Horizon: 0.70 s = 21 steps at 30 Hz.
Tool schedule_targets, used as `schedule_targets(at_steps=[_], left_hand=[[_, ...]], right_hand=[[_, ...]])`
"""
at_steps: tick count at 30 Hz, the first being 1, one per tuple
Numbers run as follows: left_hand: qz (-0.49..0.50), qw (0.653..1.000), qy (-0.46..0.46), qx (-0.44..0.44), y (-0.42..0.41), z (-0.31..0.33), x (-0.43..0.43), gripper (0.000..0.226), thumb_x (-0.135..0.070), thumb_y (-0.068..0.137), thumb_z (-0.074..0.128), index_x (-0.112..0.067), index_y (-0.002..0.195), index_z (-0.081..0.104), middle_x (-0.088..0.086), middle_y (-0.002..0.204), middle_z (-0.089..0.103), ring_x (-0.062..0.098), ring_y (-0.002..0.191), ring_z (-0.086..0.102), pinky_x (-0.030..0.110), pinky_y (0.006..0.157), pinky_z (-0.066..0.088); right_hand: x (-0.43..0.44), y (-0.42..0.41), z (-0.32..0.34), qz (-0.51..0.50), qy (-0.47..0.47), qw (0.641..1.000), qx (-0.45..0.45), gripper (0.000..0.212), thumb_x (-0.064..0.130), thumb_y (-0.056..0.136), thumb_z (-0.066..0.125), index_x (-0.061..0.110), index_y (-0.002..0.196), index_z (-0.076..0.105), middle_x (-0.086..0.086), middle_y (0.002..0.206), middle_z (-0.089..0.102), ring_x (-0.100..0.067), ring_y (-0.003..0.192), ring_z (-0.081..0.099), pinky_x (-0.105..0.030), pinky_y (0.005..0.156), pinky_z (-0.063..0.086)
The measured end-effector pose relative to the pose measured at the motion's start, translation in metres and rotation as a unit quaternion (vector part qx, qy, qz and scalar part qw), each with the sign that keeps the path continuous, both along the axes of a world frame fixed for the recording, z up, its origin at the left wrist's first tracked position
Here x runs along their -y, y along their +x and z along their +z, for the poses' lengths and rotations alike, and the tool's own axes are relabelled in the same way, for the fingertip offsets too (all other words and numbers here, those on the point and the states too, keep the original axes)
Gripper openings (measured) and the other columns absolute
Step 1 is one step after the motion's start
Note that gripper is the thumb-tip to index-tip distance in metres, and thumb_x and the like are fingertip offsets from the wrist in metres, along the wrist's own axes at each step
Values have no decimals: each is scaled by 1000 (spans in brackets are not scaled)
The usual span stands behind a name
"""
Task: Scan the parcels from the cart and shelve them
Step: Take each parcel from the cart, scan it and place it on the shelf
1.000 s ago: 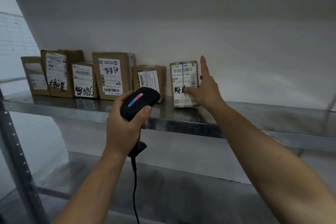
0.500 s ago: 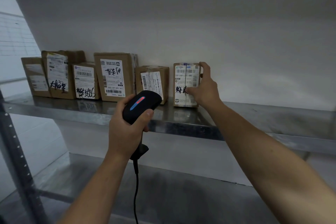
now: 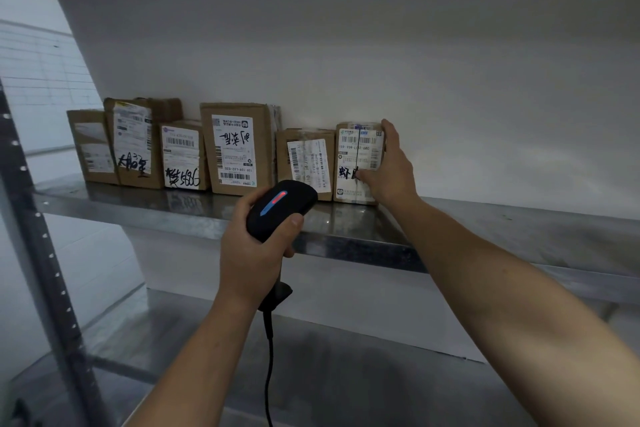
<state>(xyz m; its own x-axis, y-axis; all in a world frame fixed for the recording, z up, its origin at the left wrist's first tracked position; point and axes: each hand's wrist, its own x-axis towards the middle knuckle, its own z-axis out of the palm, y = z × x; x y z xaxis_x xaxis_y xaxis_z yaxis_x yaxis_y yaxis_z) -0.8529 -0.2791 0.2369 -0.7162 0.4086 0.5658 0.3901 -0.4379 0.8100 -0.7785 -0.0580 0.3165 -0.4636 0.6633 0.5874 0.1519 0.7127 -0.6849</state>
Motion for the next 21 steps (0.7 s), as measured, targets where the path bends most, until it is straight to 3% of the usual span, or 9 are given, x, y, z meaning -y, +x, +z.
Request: schedule_targets(at_steps=[3,9,13,15,18,21], left_hand=[[2,1000,-2,3,-1,0,3,58,-53,64,78,-37,116,59,12,106,69,24,72,70,26,59,56],[-1,1000,-6,-7,5,1,3,58,-53,65,77,-36,118,58,13,108,68,23,72,70,25,59,56],[-16,1000,0,-6,16,0,-6,60,-52,66,77,-31,120,59,15,110,68,23,71,69,25,58,56],[-28,1000,-2,-13,24,-1,-12,66,-52,67,77,-26,126,58,17,111,67,24,73,69,24,59,55],[-52,998,-6,-17,43,-2,-23,66,-52,67,77,-28,125,57,13,112,68,22,71,69,24,59,56],[-80,997,-6,-18,63,-2,-37,60,-52,65,77,-35,120,58,14,112,67,22,71,68,22,58,55]], right_hand=[[-2,-1,-1,-4,3,1000,4,107,1,81,79,26,160,10,-7,146,52,-24,126,54,-25,90,41],[-1,9,-2,9,0,1000,0,111,8,83,79,31,160,3,-6,152,45,-25,134,48,-41,107,44],[-2,34,-2,10,0,1000,-9,104,15,89,76,31,160,3,-4,162,30,-21,146,31,-32,112,29],[-4,49,-4,4,28,1000,-1,93,22,92,72,28,161,10,0,164,26,-18,149,26,-31,116,24],[-5,77,-7,-22,87,996,9,69,27,99,63,20,158,28,0,162,33,-15,147,29,-20,114,20],[-7,109,-15,-39,126,991,-1,57,31,100,61,18,152,41,-4,156,41,-18,146,33,-35,120,26]])
